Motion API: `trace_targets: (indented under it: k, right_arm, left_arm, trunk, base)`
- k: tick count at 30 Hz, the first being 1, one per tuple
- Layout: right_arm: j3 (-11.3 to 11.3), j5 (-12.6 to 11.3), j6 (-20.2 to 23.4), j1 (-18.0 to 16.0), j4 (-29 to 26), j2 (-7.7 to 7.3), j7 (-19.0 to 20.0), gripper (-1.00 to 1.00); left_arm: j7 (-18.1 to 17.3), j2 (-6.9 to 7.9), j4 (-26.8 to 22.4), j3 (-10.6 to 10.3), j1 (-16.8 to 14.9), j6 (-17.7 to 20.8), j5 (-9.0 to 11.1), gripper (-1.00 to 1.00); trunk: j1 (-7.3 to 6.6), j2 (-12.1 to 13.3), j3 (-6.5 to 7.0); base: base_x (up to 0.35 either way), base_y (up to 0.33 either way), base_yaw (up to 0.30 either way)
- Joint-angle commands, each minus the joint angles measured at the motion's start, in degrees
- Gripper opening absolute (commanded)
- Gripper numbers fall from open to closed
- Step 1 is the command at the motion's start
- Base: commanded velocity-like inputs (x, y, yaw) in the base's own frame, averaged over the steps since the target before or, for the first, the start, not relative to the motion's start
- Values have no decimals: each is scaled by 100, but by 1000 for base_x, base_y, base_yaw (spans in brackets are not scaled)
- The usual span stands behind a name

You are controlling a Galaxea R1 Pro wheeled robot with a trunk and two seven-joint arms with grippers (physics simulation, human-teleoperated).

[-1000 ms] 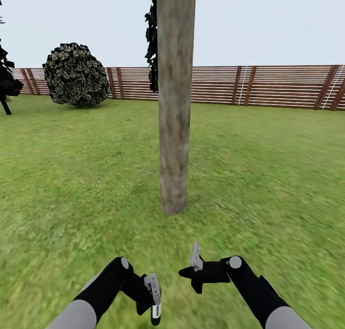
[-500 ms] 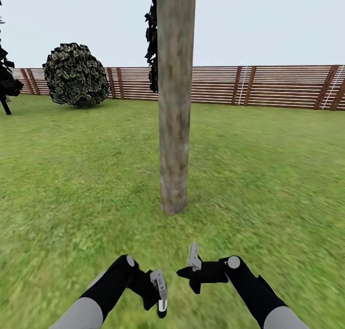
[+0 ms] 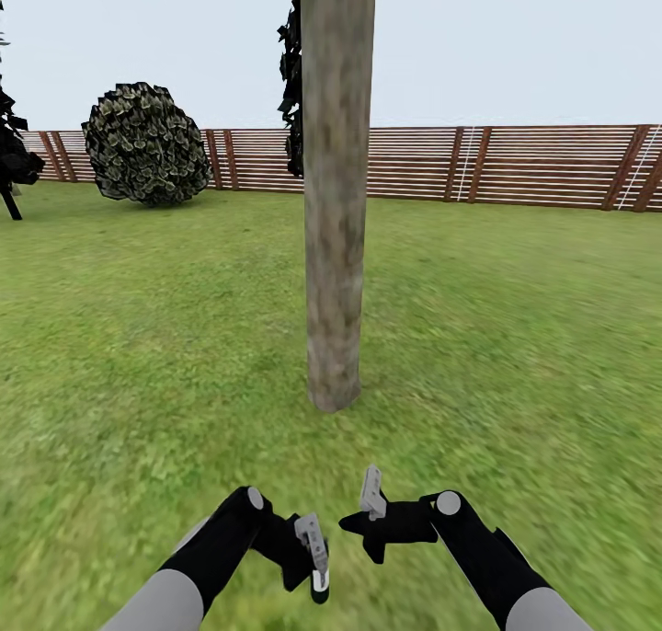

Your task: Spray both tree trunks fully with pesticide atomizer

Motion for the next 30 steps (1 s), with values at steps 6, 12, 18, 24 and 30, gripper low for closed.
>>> trace_targets:
  k: [6, 12, 18, 24, 30]
  right_arm:
    - [0, 0, 0, 0, 0, 0, 0, -100]
    - [0, 0, 0, 0, 0, 0, 0, -100]
    - [0, 0, 0, 0, 0, 0, 0, -100]
    - [9, 0, 0, 0, 0, 0, 0, -100]
    - [299, 0, 0, 0, 0, 0, -8, -100]
  left_arm:
    - [7, -66, -37, -1, 0, -1, 1, -100]
    - [8, -106, -41, 6, 0, -12, 23, -100]
    - [8, -117, -43, 7, 0, -63, 47, -100]
    - [8, -149, -44, 7, 0, -70, 53, -100]
    - [14, -210, -47, 7, -5, -71, 55, -100]
  trunk:
    - [0, 0, 0]
    - [0, 0, 0]
    - [0, 0, 0]
    - [0, 0, 0]
    - [0, 0, 0]
  base:
    - [0, 0, 0]
    - [0, 0, 0]
    - [0, 0, 0]
    - [0, 0, 0]
    - [0, 0, 0]
